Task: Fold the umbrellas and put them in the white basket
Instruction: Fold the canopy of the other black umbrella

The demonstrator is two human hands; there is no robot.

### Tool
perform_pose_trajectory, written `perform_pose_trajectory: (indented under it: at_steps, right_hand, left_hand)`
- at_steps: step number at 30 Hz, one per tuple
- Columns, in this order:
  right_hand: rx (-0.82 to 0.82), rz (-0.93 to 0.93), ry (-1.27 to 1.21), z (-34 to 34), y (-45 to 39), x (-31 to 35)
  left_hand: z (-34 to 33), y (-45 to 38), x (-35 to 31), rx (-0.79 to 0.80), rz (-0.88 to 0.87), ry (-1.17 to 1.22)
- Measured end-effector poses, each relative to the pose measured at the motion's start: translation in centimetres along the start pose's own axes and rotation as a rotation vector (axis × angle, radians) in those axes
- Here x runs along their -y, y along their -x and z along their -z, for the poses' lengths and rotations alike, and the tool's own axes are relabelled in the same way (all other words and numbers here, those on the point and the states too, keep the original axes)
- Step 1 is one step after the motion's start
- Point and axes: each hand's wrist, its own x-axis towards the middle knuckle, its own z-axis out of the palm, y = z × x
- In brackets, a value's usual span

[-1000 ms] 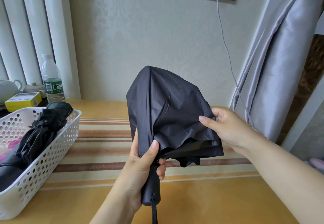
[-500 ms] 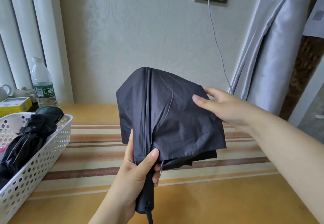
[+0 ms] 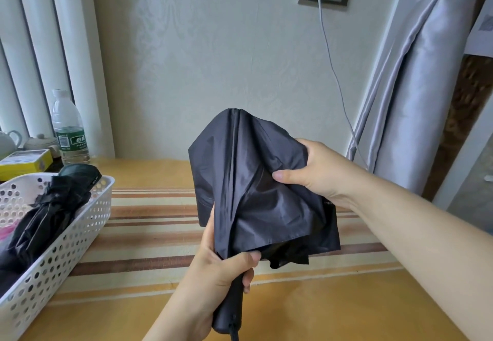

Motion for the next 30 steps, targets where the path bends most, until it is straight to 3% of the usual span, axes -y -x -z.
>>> perform_pose_trajectory:
  at_steps: [9, 13, 15, 19, 21, 27, 30]
  right_hand:
    - [-0.005, -0.099, -0.061, 3.0, 0.3, 0.1]
    - [-0.038, 0.011, 0.051, 3.8, 0.4, 1.6]
    - [0.038, -0.005, 0.036, 3.7, 0.5, 2.6]
    - [0.377, -0.217, -0.015, 4.2, 1.6, 3.8]
    - [0.330, -0.258, -0.113, 4.7, 2.0, 4.0]
    - [-0.034, -0.113, 0.011, 5.3, 1.5, 3.1]
    - [-0.062, -0.042, -0.008, 5.6, 1.6, 3.0]
  left_hand:
    - [0.1, 0.1, 0.2, 0.026, -0.005, 0.008]
    - [0.2, 0.1, 0.2, 0.019, -0.035, -0.079]
    - [0.1, 0.2, 0.2, 0.025, -0.037, -0.149]
    - [0.0, 0.4, -0.1, 0.019, -0.038, -0.180]
    - [0.4, 0.3, -0.2, -0.010, -0.040, -0.143]
    - [0.3, 0.0, 0.2, -0.036, -0.040, -0.050]
    - [0.6, 0.0, 0.3, -0.043, -0.027, -0.047]
